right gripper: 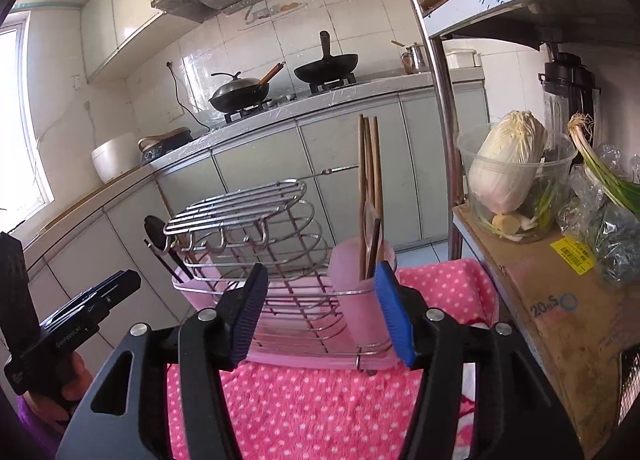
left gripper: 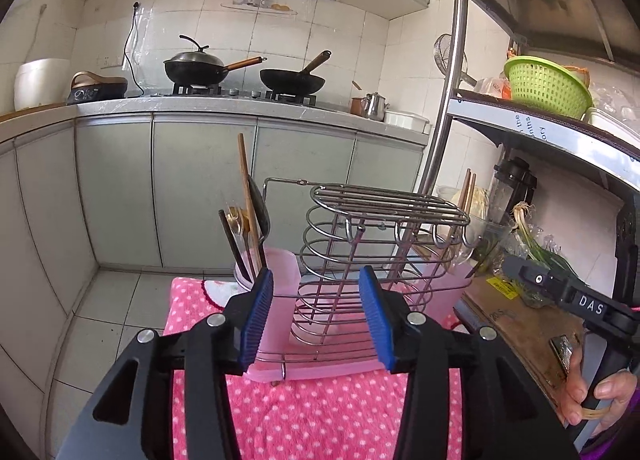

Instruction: Organize utensils

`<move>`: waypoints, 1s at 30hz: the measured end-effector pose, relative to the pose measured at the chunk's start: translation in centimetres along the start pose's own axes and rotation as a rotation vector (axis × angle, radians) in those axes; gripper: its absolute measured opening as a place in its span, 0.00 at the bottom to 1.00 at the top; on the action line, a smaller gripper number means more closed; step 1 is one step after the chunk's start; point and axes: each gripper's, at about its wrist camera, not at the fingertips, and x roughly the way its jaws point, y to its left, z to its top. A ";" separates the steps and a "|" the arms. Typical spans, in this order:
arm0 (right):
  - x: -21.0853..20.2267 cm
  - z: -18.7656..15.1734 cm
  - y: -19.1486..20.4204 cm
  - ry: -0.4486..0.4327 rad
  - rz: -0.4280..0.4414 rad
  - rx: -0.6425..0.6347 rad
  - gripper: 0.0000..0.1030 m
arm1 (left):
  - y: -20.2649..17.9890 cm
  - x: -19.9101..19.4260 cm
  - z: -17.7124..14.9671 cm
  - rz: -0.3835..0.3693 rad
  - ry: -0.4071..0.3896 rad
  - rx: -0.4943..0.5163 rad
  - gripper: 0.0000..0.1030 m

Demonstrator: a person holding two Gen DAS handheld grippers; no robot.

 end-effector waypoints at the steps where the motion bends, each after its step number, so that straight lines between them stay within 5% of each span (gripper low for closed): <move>1: -0.1 -0.4 0.1 0.010 0.003 0.001 0.57 | -0.1 -0.3 -0.2 0.003 0.006 -0.002 0.48; 11: -0.9 -3.9 1.7 0.101 -0.018 -0.024 0.58 | -0.4 -1.6 -2.4 0.028 0.084 -0.060 0.52; 30: -2.8 -5.6 3.6 0.094 -0.067 -0.083 0.60 | -2.6 -2.3 -3.8 0.073 0.157 -0.017 0.52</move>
